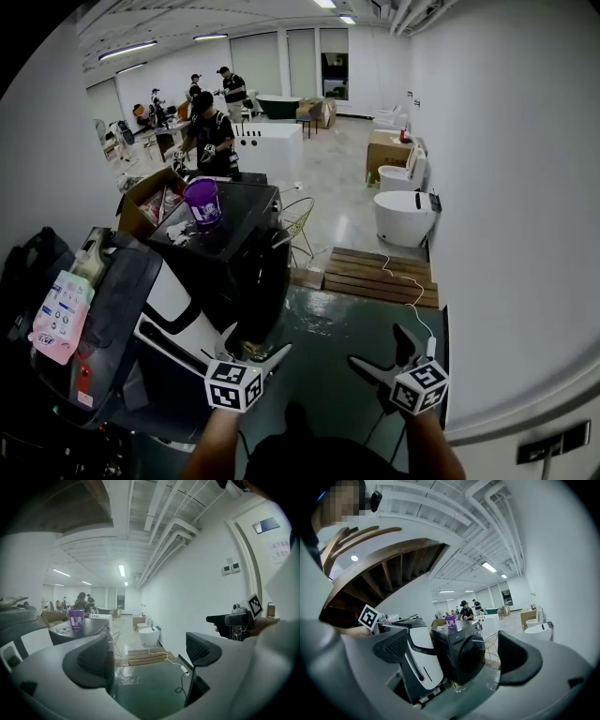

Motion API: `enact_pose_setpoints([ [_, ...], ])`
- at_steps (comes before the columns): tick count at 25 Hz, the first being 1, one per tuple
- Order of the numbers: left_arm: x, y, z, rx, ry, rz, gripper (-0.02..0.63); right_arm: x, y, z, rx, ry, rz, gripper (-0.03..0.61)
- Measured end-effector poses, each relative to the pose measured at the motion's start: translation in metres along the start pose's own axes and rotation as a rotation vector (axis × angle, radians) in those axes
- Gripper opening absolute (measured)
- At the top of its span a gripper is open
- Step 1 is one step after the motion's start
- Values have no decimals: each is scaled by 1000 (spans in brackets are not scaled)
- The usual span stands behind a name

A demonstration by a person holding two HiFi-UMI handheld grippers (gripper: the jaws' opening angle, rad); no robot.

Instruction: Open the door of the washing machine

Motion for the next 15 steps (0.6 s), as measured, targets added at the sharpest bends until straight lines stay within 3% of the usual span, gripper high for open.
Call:
enact_pose_setpoints([
  [9, -3, 67, -42, 18, 9, -44, 522, -5, 57, 46, 30, 40, -12, 583],
  [15, -4, 127, -79, 35, -40, -67, 522, -14, 118, 75, 26, 38, -68, 583],
])
Point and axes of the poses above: the fingertips, and each gripper's own axes: y forward along the fingers, z to its right, x out of its underside, the point moved 10 cm from there along -y, backward along the fingers, and after that the axes turned 11 degrees about -x, right-handed, at the moved point
